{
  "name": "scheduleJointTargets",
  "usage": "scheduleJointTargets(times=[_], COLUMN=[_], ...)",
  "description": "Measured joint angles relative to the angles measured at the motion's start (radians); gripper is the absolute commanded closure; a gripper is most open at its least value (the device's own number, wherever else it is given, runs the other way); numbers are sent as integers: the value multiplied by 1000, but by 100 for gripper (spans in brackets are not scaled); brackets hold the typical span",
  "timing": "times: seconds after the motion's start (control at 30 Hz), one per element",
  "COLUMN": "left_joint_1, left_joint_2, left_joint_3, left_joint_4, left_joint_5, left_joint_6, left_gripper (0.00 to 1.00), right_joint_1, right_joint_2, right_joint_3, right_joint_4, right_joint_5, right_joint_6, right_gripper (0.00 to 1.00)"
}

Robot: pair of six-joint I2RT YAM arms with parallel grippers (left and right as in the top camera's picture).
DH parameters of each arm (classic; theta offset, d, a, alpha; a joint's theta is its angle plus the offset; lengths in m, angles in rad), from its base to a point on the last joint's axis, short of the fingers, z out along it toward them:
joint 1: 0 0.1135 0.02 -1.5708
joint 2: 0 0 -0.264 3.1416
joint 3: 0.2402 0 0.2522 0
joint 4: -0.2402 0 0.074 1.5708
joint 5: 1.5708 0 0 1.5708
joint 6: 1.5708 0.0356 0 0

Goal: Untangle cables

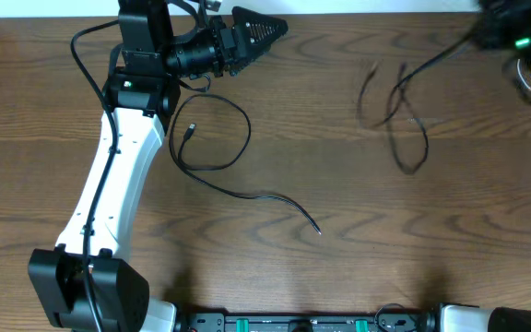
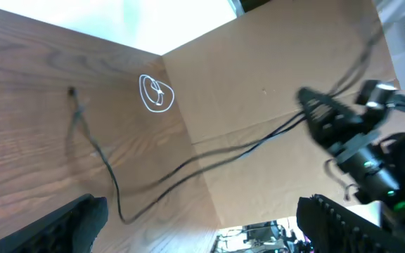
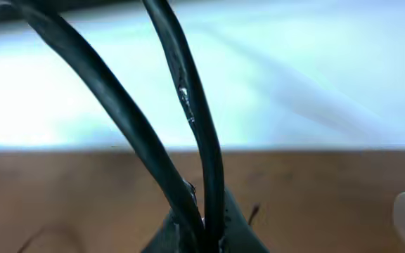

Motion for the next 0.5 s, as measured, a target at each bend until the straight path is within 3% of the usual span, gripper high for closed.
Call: scheduleJointTargets(times=[0.5], left_joint_1=[0], left_joint_2=[0], left_joint_3=[0], left_joint_4=[-30], left_joint_5=[0], left_joint_6=[30], left_gripper=[7], right_joint_1=[-439], right_joint_2=[6], right_joint_3=[110], right_joint_4=[37], right_joint_5=[136], right_joint_6=[-75], right_gripper=[99])
